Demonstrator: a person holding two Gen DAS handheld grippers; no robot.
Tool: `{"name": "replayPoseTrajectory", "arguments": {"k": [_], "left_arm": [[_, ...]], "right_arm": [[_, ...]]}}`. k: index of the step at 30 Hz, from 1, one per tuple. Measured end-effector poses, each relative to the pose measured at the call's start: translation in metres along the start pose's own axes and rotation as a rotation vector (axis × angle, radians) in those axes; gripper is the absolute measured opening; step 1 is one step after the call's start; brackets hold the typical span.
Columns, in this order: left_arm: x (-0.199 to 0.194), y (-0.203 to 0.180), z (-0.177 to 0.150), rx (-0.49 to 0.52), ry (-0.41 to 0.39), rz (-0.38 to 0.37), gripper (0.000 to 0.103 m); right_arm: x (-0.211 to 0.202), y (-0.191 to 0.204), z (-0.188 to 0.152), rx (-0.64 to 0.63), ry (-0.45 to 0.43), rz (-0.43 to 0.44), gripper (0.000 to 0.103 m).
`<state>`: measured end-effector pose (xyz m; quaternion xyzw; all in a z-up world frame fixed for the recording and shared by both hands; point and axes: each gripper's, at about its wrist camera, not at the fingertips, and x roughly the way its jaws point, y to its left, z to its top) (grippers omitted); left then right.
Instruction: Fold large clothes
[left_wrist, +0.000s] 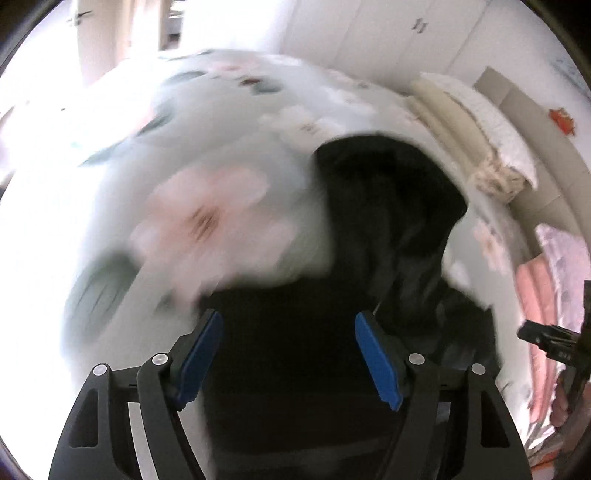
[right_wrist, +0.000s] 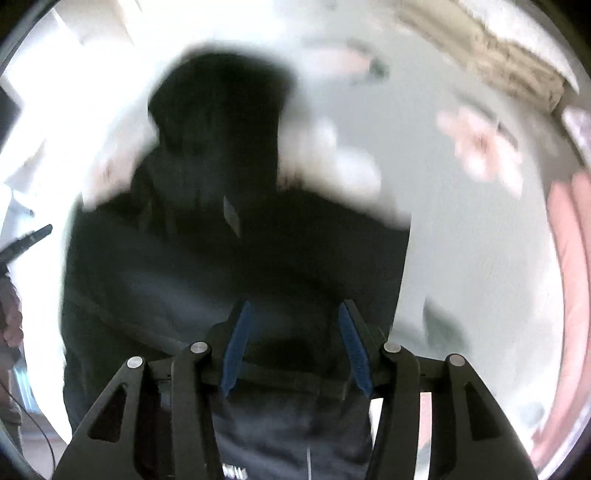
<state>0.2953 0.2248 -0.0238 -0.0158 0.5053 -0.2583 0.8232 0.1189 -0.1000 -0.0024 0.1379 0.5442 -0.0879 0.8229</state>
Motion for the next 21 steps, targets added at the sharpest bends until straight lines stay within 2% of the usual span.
{"name": "replayPoseTrajectory", "arguments": {"k": [2, 4, 7, 8, 14, 15, 16, 17, 18, 19, 20, 21], "left_arm": [[0.023, -0.011, 0.037, 0.01, -0.012, -0.047, 0.076], [0.048, -0.025, 0.073, 0.048, -0.033, -0.038, 0.076], [0.084, -0.039, 0.114, 0.064, -0.033, -0.038, 0.076], [0.099, -0.04, 0.126, 0.057, -0.023, -0.042, 0.076], [0.173, -0.041, 0.151, 0.06, 0.064, -0.019, 0.076], [0.186, -0.041, 0.155, 0.051, 0.086, -0.002, 0.071], [0.198, -0.037, 0.158, 0.035, 0.103, 0.014, 0.035], [0.204, -0.034, 0.16, 0.024, 0.113, 0.01, 0.012], [0.204, -0.028, 0.163, -0.002, 0.106, -0.016, 0.01], [0.19, -0.024, 0.164, -0.03, 0.043, -0.061, 0.008], [0.164, -0.019, 0.164, -0.043, -0.048, -0.139, 0.008], [0.147, -0.016, 0.163, -0.046, -0.1, -0.18, 0.008]], "right_arm": [[0.011, 0.001, 0.044, 0.036, -0.063, 0.001, 0.06], [0.027, -0.007, 0.082, 0.11, -0.112, 0.005, 0.066], [0.057, -0.015, 0.13, 0.206, -0.14, 0.11, 0.067], [0.064, -0.015, 0.14, 0.208, -0.14, 0.114, 0.067], [0.125, -0.002, 0.18, 0.168, -0.09, 0.107, 0.067], [0.135, -0.001, 0.183, 0.161, -0.08, 0.091, 0.067], [0.142, 0.001, 0.184, 0.153, -0.072, 0.08, 0.066], [0.152, 0.003, 0.19, 0.137, -0.059, 0.065, 0.042], [0.153, 0.004, 0.195, 0.12, -0.073, 0.05, 0.009], [0.142, 0.001, 0.195, 0.119, -0.113, 0.062, 0.009], [0.132, -0.001, 0.194, 0.123, -0.159, 0.089, 0.008], [0.116, -0.003, 0.19, 0.103, -0.219, 0.093, 0.008]]}}
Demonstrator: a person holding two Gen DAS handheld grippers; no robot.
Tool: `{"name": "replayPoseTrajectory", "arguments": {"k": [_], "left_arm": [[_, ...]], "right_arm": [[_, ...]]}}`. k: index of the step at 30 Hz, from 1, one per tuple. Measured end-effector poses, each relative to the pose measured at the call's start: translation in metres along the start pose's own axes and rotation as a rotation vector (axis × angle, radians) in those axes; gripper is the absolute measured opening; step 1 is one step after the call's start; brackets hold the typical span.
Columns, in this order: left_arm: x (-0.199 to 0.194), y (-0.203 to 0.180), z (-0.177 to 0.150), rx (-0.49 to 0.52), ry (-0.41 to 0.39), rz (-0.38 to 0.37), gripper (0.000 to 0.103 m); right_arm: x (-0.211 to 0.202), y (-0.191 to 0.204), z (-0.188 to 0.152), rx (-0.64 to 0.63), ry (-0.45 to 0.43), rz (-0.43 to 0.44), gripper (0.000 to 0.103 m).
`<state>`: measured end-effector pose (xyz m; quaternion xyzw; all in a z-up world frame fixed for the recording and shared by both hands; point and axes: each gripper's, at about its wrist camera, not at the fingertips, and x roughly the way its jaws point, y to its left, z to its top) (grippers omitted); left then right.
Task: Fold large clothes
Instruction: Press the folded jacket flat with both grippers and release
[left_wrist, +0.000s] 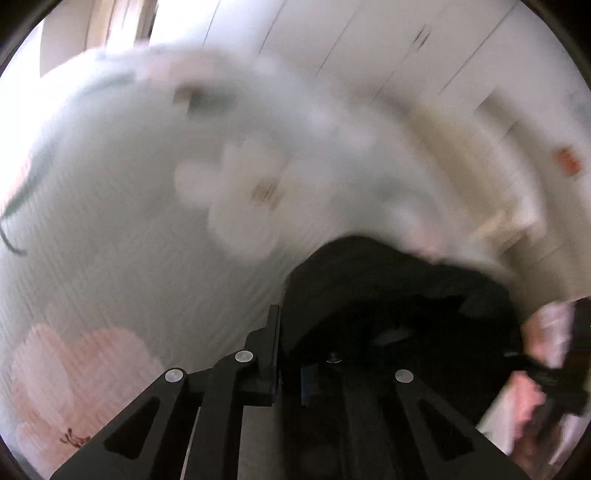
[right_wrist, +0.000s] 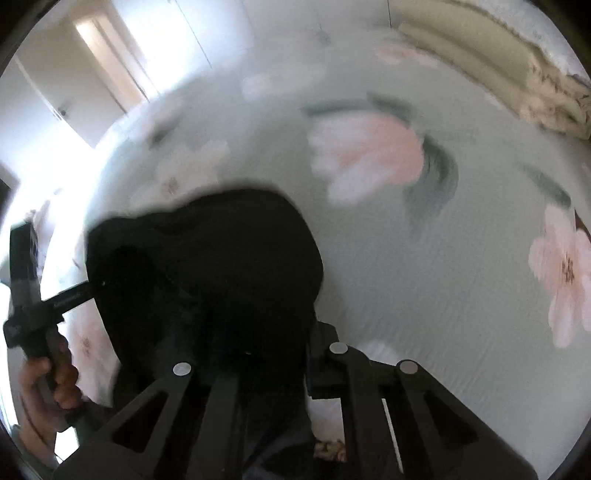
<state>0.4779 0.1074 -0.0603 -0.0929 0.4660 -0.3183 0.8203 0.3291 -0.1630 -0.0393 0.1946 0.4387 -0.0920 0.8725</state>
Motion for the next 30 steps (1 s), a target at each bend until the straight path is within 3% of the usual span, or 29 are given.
{"name": "replayPoseTrajectory", "arguments": {"k": [2, 3, 5, 7, 8, 9, 11, 13, 15, 17, 19, 22, 25, 27, 30], "left_arm": [[-0.035, 0.005, -0.004, -0.001, -0.076, -0.099, 0.01], [-0.038, 0.015, -0.009, -0.019, -0.053, -0.126, 0.013], [-0.017, 0.031, -0.02, -0.04, 0.033, -0.101, 0.016], [0.03, 0.052, -0.04, -0.066, 0.207, -0.016, 0.016], [0.048, 0.063, -0.05, -0.087, 0.27, -0.014, 0.018], [0.05, 0.07, -0.053, -0.108, 0.254, -0.059, 0.019], [0.041, 0.073, -0.048, -0.136, 0.266, -0.1, 0.027], [0.027, 0.066, -0.046, -0.063, 0.259, -0.071, 0.049], [0.009, 0.064, -0.049, 0.023, 0.277, -0.028, 0.062], [-0.011, 0.066, -0.055, 0.058, 0.314, -0.012, 0.064], [-0.034, 0.066, -0.056, 0.08, 0.296, -0.001, 0.064], [-0.064, 0.049, -0.043, 0.115, 0.202, -0.053, 0.064], [-0.067, -0.001, -0.025, 0.17, 0.127, -0.13, 0.067], [-0.048, -0.033, -0.013, 0.195, 0.133, -0.188, 0.068], [0.004, -0.065, -0.011, 0.246, 0.219, -0.155, 0.068]], "right_arm": [[-0.02, -0.002, -0.009, -0.04, -0.072, -0.01, 0.007], [-0.021, -0.011, -0.016, -0.021, -0.069, -0.004, 0.007], [-0.002, -0.028, -0.028, 0.015, -0.004, 0.01, 0.008], [0.036, -0.036, -0.044, 0.013, 0.09, -0.053, 0.008], [0.053, -0.041, -0.05, 0.008, 0.134, -0.07, 0.008], [0.075, -0.051, -0.057, 0.03, 0.2, -0.069, 0.008], [0.078, -0.064, -0.058, 0.087, 0.19, -0.017, 0.008], [0.068, -0.064, -0.052, 0.071, 0.202, -0.024, 0.016], [0.053, -0.064, -0.051, 0.042, 0.203, -0.041, 0.038], [0.033, -0.066, -0.053, 0.008, 0.214, -0.034, 0.045], [0.009, -0.065, -0.053, -0.024, 0.21, -0.014, 0.046], [-0.022, -0.049, -0.043, -0.078, 0.143, 0.024, 0.046], [-0.042, -0.026, -0.02, -0.131, 0.067, 0.036, 0.05], [-0.036, -0.008, -0.008, -0.151, 0.059, 0.044, 0.05], [-0.002, 0.008, 0.002, -0.174, 0.09, 0.018, 0.05]]}}
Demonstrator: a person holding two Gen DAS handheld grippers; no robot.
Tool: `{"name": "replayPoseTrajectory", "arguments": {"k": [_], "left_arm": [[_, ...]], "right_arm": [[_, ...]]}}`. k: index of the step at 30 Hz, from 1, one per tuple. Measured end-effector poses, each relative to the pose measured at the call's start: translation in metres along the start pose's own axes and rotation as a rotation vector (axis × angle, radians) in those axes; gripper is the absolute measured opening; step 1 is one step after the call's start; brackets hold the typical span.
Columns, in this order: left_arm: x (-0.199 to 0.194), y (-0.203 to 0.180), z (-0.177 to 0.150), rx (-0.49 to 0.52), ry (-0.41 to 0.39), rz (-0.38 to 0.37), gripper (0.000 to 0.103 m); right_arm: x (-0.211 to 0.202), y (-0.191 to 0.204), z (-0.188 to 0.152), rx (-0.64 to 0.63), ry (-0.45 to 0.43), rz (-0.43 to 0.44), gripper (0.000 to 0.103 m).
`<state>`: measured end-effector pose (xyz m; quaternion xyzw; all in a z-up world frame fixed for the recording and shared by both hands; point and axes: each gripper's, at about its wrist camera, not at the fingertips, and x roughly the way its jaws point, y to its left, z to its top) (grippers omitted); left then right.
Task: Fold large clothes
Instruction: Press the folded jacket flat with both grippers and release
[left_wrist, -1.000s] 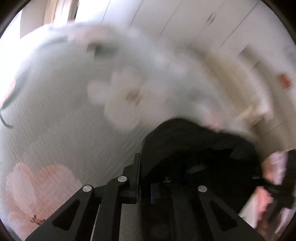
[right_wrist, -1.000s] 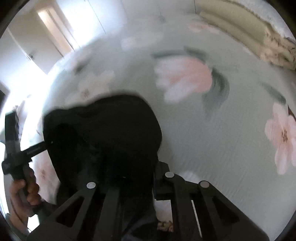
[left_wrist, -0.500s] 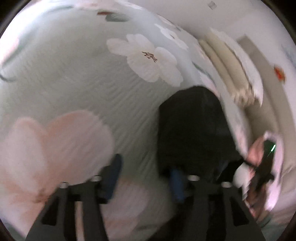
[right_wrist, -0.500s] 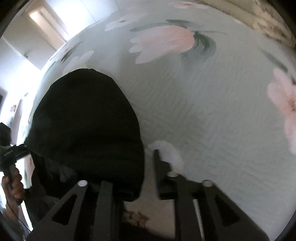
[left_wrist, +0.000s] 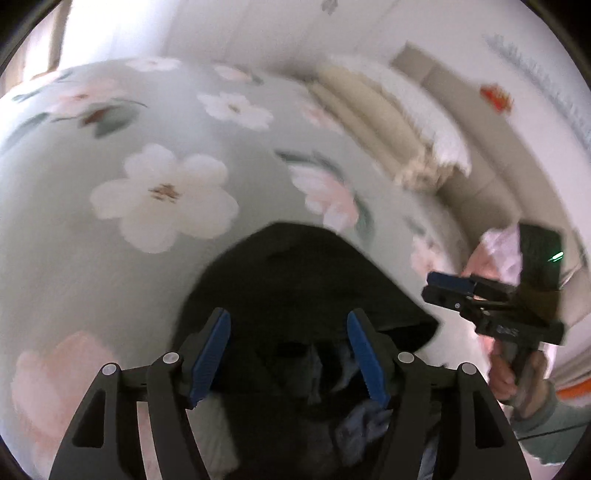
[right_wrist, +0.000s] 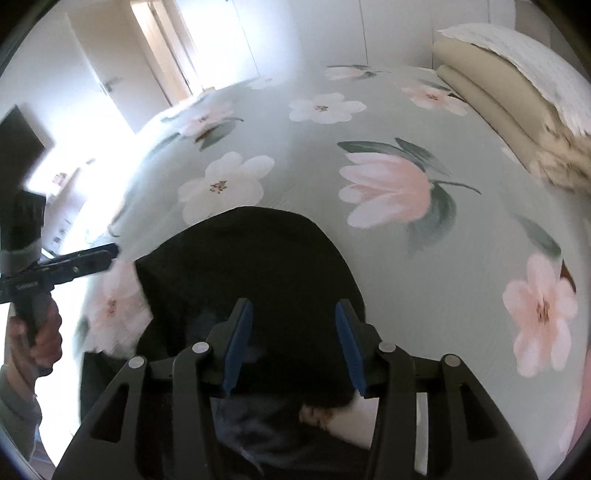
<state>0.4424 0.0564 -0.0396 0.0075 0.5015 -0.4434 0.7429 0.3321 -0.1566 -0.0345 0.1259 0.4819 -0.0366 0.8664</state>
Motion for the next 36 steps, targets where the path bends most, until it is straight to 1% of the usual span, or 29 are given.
{"name": "replayPoseTrajectory", "arguments": {"k": [1, 2, 3, 4, 5, 6, 7, 9, 12, 14, 15, 16, 17, 18, 20, 21, 22, 23, 24, 25, 26, 27, 28, 29, 32, 33, 34, 35, 36], "left_arm": [[0.018, 0.0, 0.0, 0.002, 0.045, 0.016, 0.067], [0.036, 0.001, -0.002, 0.005, 0.092, 0.045, 0.067], [0.054, 0.006, -0.008, 0.01, 0.15, 0.076, 0.067], [0.069, 0.012, -0.018, 0.006, 0.196, 0.09, 0.067], [0.075, 0.017, -0.025, -0.008, 0.203, 0.084, 0.067], [0.074, 0.022, -0.031, -0.022, 0.181, 0.067, 0.067], [0.073, 0.025, -0.034, -0.037, 0.164, 0.051, 0.067], [0.071, 0.03, -0.036, -0.066, 0.14, 0.035, 0.067], [0.068, 0.027, -0.038, -0.044, 0.119, 0.055, 0.067], [0.055, 0.02, -0.038, -0.01, 0.113, 0.07, 0.067], [0.042, 0.016, -0.037, 0.015, 0.095, 0.073, 0.067], [0.032, 0.015, -0.03, 0.035, 0.073, 0.072, 0.068], [0.016, 0.013, -0.025, 0.055, 0.039, 0.071, 0.068], [0.008, 0.014, -0.014, 0.058, 0.013, 0.069, 0.068], [-0.002, 0.021, 0.0, 0.036, -0.011, 0.066, 0.075], [-0.003, 0.029, 0.007, 0.013, -0.014, 0.073, 0.077], [0.001, 0.037, 0.014, -0.006, -0.006, 0.083, 0.077], [0.008, 0.045, 0.02, -0.027, 0.013, 0.084, 0.077], [0.019, 0.056, 0.024, -0.064, 0.049, 0.059, 0.077], [0.029, 0.068, 0.026, -0.111, 0.093, 0.016, 0.077], [0.046, 0.081, 0.026, -0.175, 0.159, -0.059, 0.077], [0.061, 0.088, 0.025, -0.224, 0.205, -0.115, 0.077], [0.068, 0.092, 0.022, -0.244, 0.217, -0.126, 0.077], [0.073, 0.095, 0.021, -0.25, 0.219, -0.123, 0.077], [0.084, 0.097, 0.017, -0.268, 0.211, -0.189, 0.077], [0.086, 0.097, 0.015, -0.272, 0.199, -0.197, 0.076], [0.088, 0.097, 0.014, -0.275, 0.19, -0.195, 0.076], [0.089, 0.096, 0.012, -0.276, 0.181, -0.18, 0.07], [0.088, 0.092, 0.009, -0.263, 0.171, -0.149, 0.049]], "right_arm": [[0.014, 0.003, 0.001, 0.005, 0.019, 0.003, 0.05], [0.032, 0.001, -0.001, 0.024, 0.051, -0.009, 0.047], [0.05, -0.002, -0.006, 0.048, 0.095, -0.027, 0.04], [0.062, -0.004, -0.009, 0.057, 0.128, -0.03, 0.037], [0.076, -0.006, -0.015, 0.056, 0.166, -0.024, 0.036], [0.091, -0.008, -0.023, 0.042, 0.208, -0.027, 0.036], [0.1, -0.014, -0.031, 0.035, 0.222, -0.026, 0.035], [0.108, -0.023, -0.033, 0.054, 0.203, -0.011, 0.032], [0.111, -0.03, -0.028, 0.088, 0.211, 0.006, 0.032], [0.1, -0.031, -0.024, 0.057, 0.21, 0.026, 0.032], [0.09, -0.033, -0.022, 0.053, 0.204, 0.043, 0.034], [0.072, -0.04, -0.021, 0.061, 0.182, 0.078, 0.037], [0.06, -0.046, -0.022, 0.07, 0.164, 0.098, 0.04], [0.049, -0.053, -0.023, 0.079, 0.146, 0.111, 0.048], [0.025, -0.072, -0.024, 0.107, 0.11, 0.122, 0.055], [0.018, -0.079, -0.023, 0.122, 0.107, 0.131, 0.055], [0.016, -0.092, -0.024, 0.142, 0.113, 0.147, 0.055], [0.02, -0.096, -0.023, 0.158, 0.121, 0.148, 0.055], [0.025, -0.103, -0.022, 0.178, 0.133, 0.144, 0.055], [0.029, -0.11, -0.025, 0.205, 0.15, 0.154, 0.055], [0.04, -0.119, -0.027, 0.244, 0.175, 0.203, 0.055], [0.047, -0.118, -0.028, 0.263, 0.188, 0.231, 0.055], [0.059, -0.122, -0.03, 0.292, 0.21, 0.271, 0.055], [0.066, -0.121, -0.03, 0.305, 0.226, 0.292, 0.055], [0.094, -0.12, -0.031, 0.339, 0.263, 0.375, 0.055], [0.099, -0.119, -0.031, 0.346, 0.267, 0.397, 0.056], [0.104, -0.117, -0.028, 0.352, 0.258, 0.417, 0.057], [0.105, -0.114, -0.025, 0.351, 0.252, 0.426, 0.058], [0.105, -0.11, -0.023, 0.344, 0.251, 0.431, 0.055]]}}
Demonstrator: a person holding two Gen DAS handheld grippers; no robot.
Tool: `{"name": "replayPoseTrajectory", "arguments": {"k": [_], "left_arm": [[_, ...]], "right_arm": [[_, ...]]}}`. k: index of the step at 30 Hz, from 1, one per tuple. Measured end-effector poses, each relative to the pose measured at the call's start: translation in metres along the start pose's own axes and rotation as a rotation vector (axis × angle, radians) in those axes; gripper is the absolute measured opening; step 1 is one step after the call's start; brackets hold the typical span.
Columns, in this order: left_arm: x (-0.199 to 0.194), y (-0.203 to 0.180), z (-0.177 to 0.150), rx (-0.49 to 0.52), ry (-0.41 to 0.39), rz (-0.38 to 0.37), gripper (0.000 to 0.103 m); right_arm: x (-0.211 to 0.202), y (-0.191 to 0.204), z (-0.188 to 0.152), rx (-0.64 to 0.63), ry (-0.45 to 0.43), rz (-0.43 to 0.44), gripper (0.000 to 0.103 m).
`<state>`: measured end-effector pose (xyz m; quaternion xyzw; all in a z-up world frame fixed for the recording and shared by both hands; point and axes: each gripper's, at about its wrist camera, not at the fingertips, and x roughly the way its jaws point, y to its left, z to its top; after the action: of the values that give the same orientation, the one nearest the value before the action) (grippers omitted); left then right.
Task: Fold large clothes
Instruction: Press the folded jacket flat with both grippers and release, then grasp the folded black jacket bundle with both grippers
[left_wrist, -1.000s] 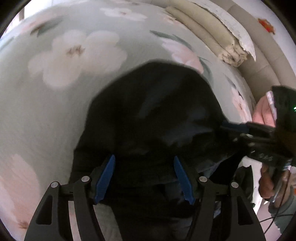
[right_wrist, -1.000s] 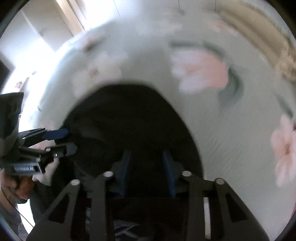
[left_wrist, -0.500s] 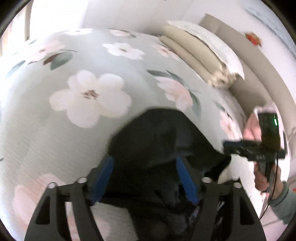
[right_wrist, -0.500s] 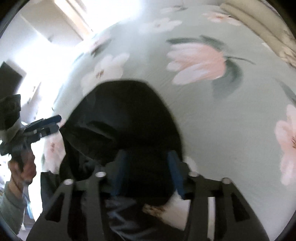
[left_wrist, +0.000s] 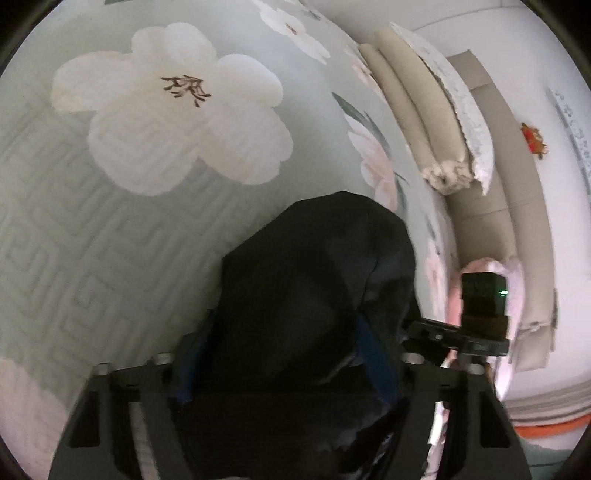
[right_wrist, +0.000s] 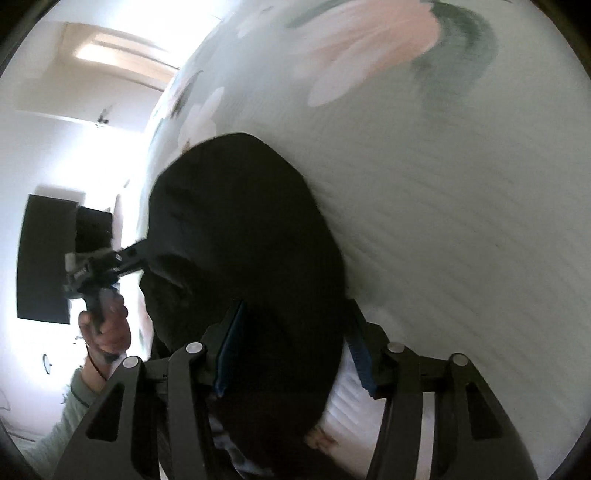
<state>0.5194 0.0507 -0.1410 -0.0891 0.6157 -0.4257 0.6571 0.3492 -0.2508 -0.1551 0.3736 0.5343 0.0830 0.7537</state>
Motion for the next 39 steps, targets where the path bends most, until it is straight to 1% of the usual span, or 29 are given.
{"name": "replayPoseTrajectory", "arguments": {"k": [1, 2, 3, 4, 5, 7, 9, 12, 14, 15, 18, 19, 22, 23, 24, 25, 26, 27, 28, 29, 30, 32, 33, 34, 35, 36, 37, 38, 39], "left_arm": [[-0.002, -0.006, -0.003, 0.023, -0.016, 0.034, 0.031], [-0.01, -0.012, -0.01, 0.047, -0.043, 0.053, 0.029], [-0.018, -0.016, -0.014, 0.06, -0.064, 0.054, 0.022], [-0.027, -0.021, -0.019, 0.072, -0.085, 0.05, 0.018], [-0.041, -0.03, -0.027, 0.087, -0.103, 0.043, 0.018], [-0.065, -0.046, -0.044, 0.126, -0.138, 0.028, 0.016], [-0.097, -0.072, -0.067, 0.193, -0.191, 0.013, 0.015], [-0.146, -0.112, -0.112, 0.291, -0.266, 0.03, 0.015], [-0.167, -0.128, -0.138, 0.326, -0.287, 0.041, 0.015], [-0.176, -0.138, -0.156, 0.347, -0.289, 0.048, 0.015], [-0.195, -0.156, -0.213, 0.399, -0.273, 0.094, 0.015], [-0.197, -0.159, -0.227, 0.409, -0.267, 0.109, 0.015], [-0.202, -0.168, -0.287, 0.444, -0.219, 0.17, 0.015], [-0.199, -0.166, -0.31, 0.446, -0.18, 0.19, 0.015], [-0.194, -0.161, -0.328, 0.439, -0.132, 0.211, 0.016], [-0.19, -0.155, -0.341, 0.428, -0.097, 0.226, 0.016], [-0.182, -0.143, -0.36, 0.409, -0.049, 0.268, 0.016], [-0.175, -0.134, -0.372, 0.392, -0.015, 0.309, 0.016], [-0.168, -0.122, -0.383, 0.366, 0.023, 0.346, 0.016], [-0.165, -0.111, -0.394, 0.336, 0.05, 0.365, 0.016], [-0.165, -0.101, -0.402, 0.296, 0.061, 0.37, 0.015], [-0.173, -0.095, -0.406, 0.257, 0.042, 0.356, 0.015], [-0.179, -0.099, -0.403, 0.259, 0.015, 0.348, 0.015], [-0.187, -0.107, -0.396, 0.271, -0.023, 0.337, 0.015], [-0.193, -0.118, -0.387, 0.282, -0.062, 0.323, 0.015], [-0.196, -0.129, -0.379, 0.292, -0.088, 0.304, 0.015], [-0.199, -0.142, -0.369, 0.308, -0.115, 0.276, 0.016], [-0.201, -0.157, -0.359, 0.333, -0.149, 0.246, 0.017], [-0.201, -0.166, -0.352, 0.349, -0.169, 0.23, 0.019]], "right_arm": [[0.002, 0.008, 0.001, -0.022, 0.001, -0.026, 0.048], [0.006, 0.017, 0.002, -0.045, 0.002, -0.052, 0.034], [0.005, 0.026, 0.001, -0.074, -0.006, -0.085, 0.024], [-0.002, 0.038, -0.003, -0.11, -0.024, -0.114, 0.022], [-0.008, 0.044, -0.007, -0.124, -0.039, -0.116, 0.018], [-0.03, 0.063, -0.019, -0.168, -0.103, -0.108, 0.017], [-0.057, 0.088, -0.038, -0.236, -0.159, -0.134, 0.016], [-0.091, 0.129, -0.079, -0.348, -0.24, -0.193, 0.015], [-0.108, 0.156, -0.116, -0.419, -0.281, -0.232, 0.015], [-0.112, 0.161, -0.129, -0.436, -0.29, -0.241, 0.015], [-0.122, 0.181, -0.185, -0.532, -0.322, -0.323, 0.014], [-0.125, 0.188, -0.21, -0.567, -0.33, -0.351, 0.014], [-0.135, 0.194, -0.26, -0.637, -0.374, -0.447, 0.014], [-0.136, 0.198, -0.282, -0.676, -0.404, -0.516, 0.014], [-0.137, 0.197, -0.296, -0.697, -0.414, -0.556, 0.014], [-0.133, 0.197, -0.31, -0.735, -0.417, -0.627, 0.014], [-0.125, 0.192, -0.324, -0.77, -0.402, -0.708, 0.014], [-0.118, 0.182, -0.336, -0.779, -0.367, -0.755, 0.014], [-0.114, 0.175, -0.341, -0.772, -0.335, -0.766, 0.014], [-0.111, 0.16, -0.349, -0.738, -0.273, -0.768, 0.014], [-0.111, 0.154, -0.352, -0.714, -0.247, -0.764, 0.014], [-0.119, 0.138, -0.358, -0.63, -0.201, -0.743, 0.014], [-0.123, 0.136, -0.357, -0.606, -0.195, -0.729, 0.015], [-0.131, 0.138, -0.354, -0.566, -0.2, -0.691, 0.015], [-0.137, 0.143, -0.35, -0.542, -0.211, -0.645, 0.021], [-0.145, 0.151, -0.347, -0.518, -0.228, -0.596, 0.032], [-0.15, 0.159, -0.346, -0.504, -0.243, -0.56, 0.04], [-0.155, 0.174, -0.338, -0.49, -0.275, -0.487, 0.053], [-0.156, 0.183, -0.341, -0.491, -0.295, -0.461, 0.054]]}}
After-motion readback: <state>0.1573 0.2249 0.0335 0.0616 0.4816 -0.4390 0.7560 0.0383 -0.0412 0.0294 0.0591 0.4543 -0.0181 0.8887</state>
